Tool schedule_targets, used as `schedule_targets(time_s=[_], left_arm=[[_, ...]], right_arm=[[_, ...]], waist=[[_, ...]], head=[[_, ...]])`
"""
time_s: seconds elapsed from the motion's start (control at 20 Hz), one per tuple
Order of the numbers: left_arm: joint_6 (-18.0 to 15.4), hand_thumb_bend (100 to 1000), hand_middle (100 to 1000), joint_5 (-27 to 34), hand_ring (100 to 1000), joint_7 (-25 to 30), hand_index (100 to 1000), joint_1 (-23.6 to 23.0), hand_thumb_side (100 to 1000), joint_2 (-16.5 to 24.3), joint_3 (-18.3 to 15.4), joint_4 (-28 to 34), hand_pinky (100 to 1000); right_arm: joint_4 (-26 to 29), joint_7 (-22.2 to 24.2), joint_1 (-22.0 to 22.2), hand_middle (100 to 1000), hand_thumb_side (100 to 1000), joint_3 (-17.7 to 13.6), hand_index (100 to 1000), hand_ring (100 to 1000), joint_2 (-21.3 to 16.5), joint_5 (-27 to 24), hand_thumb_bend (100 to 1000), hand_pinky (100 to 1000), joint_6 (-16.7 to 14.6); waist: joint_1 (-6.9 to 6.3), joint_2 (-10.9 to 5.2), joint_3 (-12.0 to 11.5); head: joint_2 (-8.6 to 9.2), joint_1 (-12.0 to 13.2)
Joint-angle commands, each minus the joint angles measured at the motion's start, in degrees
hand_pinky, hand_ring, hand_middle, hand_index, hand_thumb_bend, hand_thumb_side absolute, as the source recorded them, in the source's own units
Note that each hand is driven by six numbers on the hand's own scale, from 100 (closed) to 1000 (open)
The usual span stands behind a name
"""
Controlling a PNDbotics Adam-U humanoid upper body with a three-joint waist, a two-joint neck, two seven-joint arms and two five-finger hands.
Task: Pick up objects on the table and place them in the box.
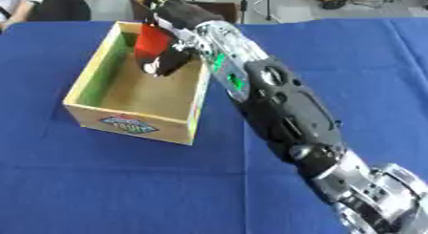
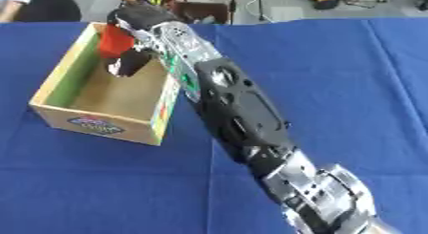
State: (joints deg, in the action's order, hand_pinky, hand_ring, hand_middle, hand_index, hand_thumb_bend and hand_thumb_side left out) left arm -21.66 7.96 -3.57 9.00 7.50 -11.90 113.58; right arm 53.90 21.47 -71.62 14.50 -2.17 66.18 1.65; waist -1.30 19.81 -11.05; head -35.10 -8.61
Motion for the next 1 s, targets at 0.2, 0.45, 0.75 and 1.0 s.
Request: schedule_targets(time_s=[0.2,0.45,0.75,1.0], left_arm=[[0.1,337,579,0.2,642,0.4,755,0.6,877,0.4,0.1,1.0,482],[0.2,336,579,0.2,643,0.4,754,0.6,875,0.4,0.1,1.0,482],[0.2,336,578,0.2,643,0.3,754,0.5,876,0.3,0.1,1.0,483],[0.2,336,579,0.2,644,0.3,755,0.5,876,0.2,0.0,1.0,484]], right_arm=[[-2.7,2.1,-1.3,394,411,0.0,435,669,2.0,4.4,100,675,0.6],[-3.9,2.3,-1.2,493,452,-0.2,538,730,2.8,5.9,100,705,0.1],[-4.4,2.3,-1.2,746,527,-0.3,807,825,3.1,7.8,100,771,0.7],[-3.9,3.1,-1.1,871,593,-0.5,928,902,2.7,9.6,680,850,1.2]], waist=[[-0.01,-0.77,-0.3],[0.11,-0.69,-0.4],[0.12,-0.73,-0.5],[0.02,-0.8,-0.4]], head=[[0.86,-0.4],[1.07,-0.5],[1.13,-0.6],[1.05,-0.3]])
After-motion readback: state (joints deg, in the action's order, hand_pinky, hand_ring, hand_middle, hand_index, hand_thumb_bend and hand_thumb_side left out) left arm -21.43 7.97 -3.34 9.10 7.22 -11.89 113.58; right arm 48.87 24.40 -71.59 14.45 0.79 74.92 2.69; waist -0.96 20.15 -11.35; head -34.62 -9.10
